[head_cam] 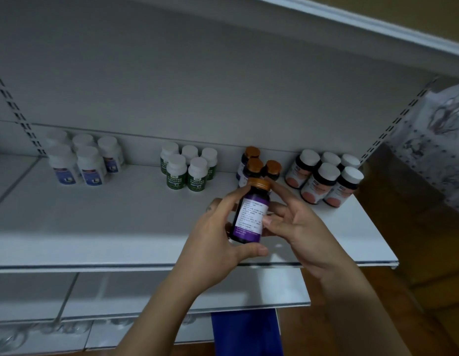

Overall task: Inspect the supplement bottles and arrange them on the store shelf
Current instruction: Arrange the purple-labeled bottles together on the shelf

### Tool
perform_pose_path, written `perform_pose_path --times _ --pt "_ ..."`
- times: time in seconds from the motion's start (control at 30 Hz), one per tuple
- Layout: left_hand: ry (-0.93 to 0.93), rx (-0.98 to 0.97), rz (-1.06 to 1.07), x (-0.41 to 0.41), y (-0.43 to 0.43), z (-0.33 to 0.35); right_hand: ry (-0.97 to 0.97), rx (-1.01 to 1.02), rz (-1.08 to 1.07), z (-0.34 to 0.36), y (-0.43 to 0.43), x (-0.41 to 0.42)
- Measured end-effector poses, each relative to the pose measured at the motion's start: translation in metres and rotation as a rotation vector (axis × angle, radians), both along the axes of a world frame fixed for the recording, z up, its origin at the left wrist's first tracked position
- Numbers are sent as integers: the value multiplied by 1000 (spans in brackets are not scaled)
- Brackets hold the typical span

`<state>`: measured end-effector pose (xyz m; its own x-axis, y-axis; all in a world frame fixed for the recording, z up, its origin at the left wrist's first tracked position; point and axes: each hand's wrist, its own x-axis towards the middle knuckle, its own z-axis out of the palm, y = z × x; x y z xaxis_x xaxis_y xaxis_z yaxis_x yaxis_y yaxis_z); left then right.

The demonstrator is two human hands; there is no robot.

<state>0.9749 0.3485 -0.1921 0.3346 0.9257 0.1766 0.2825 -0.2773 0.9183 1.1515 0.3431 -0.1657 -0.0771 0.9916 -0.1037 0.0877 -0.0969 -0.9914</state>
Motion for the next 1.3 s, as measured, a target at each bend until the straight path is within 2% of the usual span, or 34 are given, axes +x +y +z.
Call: perform_pose_path --times 0.5,0.73,1.03,1.3 --pt "-15 -103 -97 18 1 -11 -41 -26 -122 -8 -10 15" --pt "34 -98 -150 10 2 -19 23 -82 -200 -14 -13 8" --pt "-90 -200 -20 3 -1 -20 201 -121 -206 -20 -13 -10" --pt "-108 -212 -49 -5 -1 -18 172 -122 -141 -20 -11 -13"
